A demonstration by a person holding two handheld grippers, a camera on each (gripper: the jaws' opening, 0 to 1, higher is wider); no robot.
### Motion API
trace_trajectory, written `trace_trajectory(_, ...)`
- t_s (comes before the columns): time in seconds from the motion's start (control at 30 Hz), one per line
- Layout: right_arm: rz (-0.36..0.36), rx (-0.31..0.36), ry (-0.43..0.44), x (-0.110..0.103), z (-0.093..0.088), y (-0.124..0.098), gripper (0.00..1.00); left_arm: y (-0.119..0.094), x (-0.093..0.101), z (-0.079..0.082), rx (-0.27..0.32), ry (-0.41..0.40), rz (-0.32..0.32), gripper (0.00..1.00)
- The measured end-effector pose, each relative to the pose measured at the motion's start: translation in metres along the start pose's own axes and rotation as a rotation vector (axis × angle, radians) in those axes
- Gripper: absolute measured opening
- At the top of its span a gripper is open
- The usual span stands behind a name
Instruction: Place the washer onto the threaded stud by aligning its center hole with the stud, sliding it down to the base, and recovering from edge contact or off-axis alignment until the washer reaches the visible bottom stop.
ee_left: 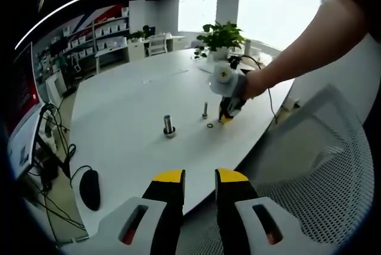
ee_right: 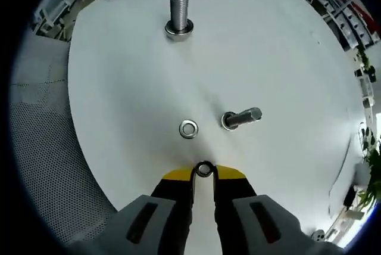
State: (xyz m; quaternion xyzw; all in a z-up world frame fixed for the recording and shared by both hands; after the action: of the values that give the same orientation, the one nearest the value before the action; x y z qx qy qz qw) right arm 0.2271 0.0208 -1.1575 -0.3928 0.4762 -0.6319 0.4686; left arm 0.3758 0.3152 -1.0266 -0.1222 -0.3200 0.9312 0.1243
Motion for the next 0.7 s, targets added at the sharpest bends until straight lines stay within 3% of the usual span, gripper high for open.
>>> trace_trajectory(0.03, 0.005, 0.014, 0.038, -0.003, -0.002, -0.007, 0.14, 0.000, 0.000, 0.000, -0.001, 0.000, 0.000, 0.18)
trace_trajectory(0.1, 0.012, 0.032, 0.088, 0.007, -0.002, 0.001, 0.14, 0.000, 0.000, 0.000, -0.001, 0.000, 0.000, 0.18)
trace_trajectory(0.2, 0.015, 0.043, 0.115, -0.001, -0.007, -0.008, 0.14, 0.000, 0.000, 0.000, -0.002, -0.002, 0.000, 0.18)
trace_trajectory(0.43, 0.021, 0.072, 0.145, 0.002, -0.006, -0.012, 0.14, 0.000, 0.002, 0.000, -0.008, 0.000, -0.005, 0.18)
trace_trajectory(0.53, 0.029, 0.093, 0.166, -0.003, -0.005, -0.024, 0.14, 0.000, 0.001, 0.000, -0.008, 0.002, -0.007, 0.18)
trace_trajectory(0.57, 0.031, 0.099, 0.166, 0.005, -0.001, -0.020, 0.14, 0.000, 0.001, -0.001, -0.011, 0.002, -0.008, 0.18)
trace_trajectory(0.7, 0.038, 0.130, 0.178, 0.001, 0.002, -0.036, 0.14, 0.001, 0.001, -0.001, -0.013, 0.003, -0.013, 0.18)
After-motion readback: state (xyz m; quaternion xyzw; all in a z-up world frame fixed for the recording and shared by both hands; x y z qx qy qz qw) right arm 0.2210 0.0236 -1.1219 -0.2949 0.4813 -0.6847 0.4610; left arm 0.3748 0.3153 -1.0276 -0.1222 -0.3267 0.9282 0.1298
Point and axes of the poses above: the point that each gripper's makers call its tool centre point, and the gripper's own axes: y roughly forward along the fingers, x roughly to its right, z roughly out of its top, the point moved 9 cm from there along -y, roughly backward along the fingers, and after that the axes turned 15 degrees about y, right-handed, at the moved point
